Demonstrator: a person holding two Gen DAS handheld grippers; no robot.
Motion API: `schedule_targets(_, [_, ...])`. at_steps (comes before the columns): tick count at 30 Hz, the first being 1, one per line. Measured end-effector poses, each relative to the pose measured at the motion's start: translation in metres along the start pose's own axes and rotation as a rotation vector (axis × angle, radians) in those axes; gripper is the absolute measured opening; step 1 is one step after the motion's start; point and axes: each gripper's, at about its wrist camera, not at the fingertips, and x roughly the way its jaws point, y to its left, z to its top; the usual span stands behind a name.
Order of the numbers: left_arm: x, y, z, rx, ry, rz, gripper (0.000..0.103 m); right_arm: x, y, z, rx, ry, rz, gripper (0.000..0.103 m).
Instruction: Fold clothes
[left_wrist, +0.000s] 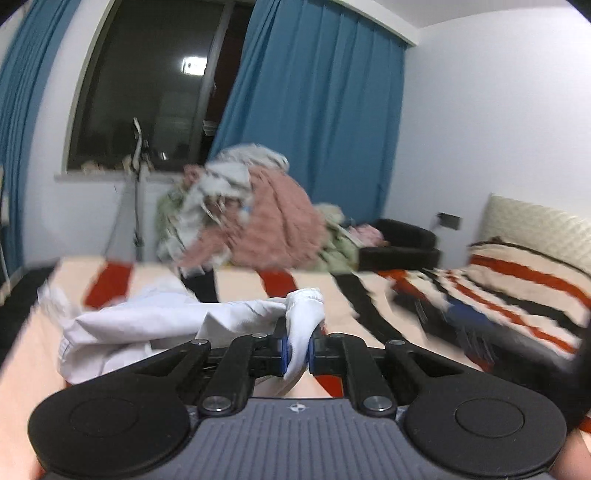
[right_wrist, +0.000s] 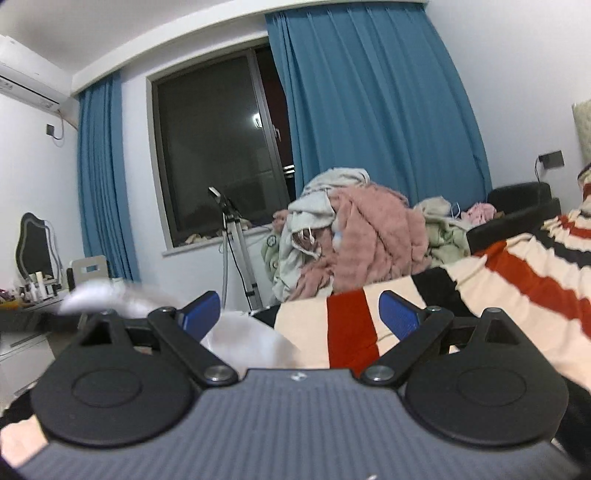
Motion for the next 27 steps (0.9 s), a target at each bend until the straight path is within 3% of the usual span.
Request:
schedule_targets(3, [-0.023,-0.018,-0.037,-0.027,0.075,-0.005,0.010,-0.018,0.001,0.016,0.003,0.011,0.016,0.094])
schedule_targets(6, [-0.028,-0.012,-0.063,-0.090,0.186,0.012,0.013,-0.029,0.007,0.025,0.001,0.070,0.055,0.094])
schedule_targets(7, [-0.032,-0.006,-0.066,-0.110,0.217,0.021,0.018,-0.030,0.009,0.026,0.007,0.095,0.080,0.094])
schedule_targets(11, [-0.054,0.015,-0.062,-0.136,0.255,0.067,0.063,-0.025,0.017,0.023,0.048,0.205,0.185,0.094])
schedule_targets(12, [-0.061,0.023,-0.061,-0.151,0.251,0.085,0.065,-0.022,0.020,0.019,0.053,0.232,0.208,0.094])
schedule_targets(14, [-0.071,0.046,-0.057,-0.204,0.240,0.130,0.071,-0.013,0.027,0.011,0.050,0.286,0.241,0.080])
schedule_targets(15, [-0.077,0.055,-0.054,-0.234,0.233,0.155,0.072,-0.007,0.030,0.006,0.045,0.319,0.256,0.074])
schedule_targets(17, [-0.081,0.082,-0.049,-0.298,0.223,0.216,0.072,0.003,0.038,-0.006,0.027,0.390,0.295,0.070])
schedule_targets(21, [-0.068,0.122,-0.041,-0.295,0.236,0.337,0.072,0.005,0.058,-0.023,0.027,0.474,0.385,0.069])
schedule_targets(24, [-0.041,0.135,-0.041,-0.181,0.286,0.413,0.072,0.003,0.085,-0.037,-0.107,0.540,0.398,0.069])
schedule_targets(27, [-0.005,0.133,-0.043,-0.055,0.341,0.401,0.072,0.008,0.108,-0.061,-0.333,0.609,0.321,0.067])
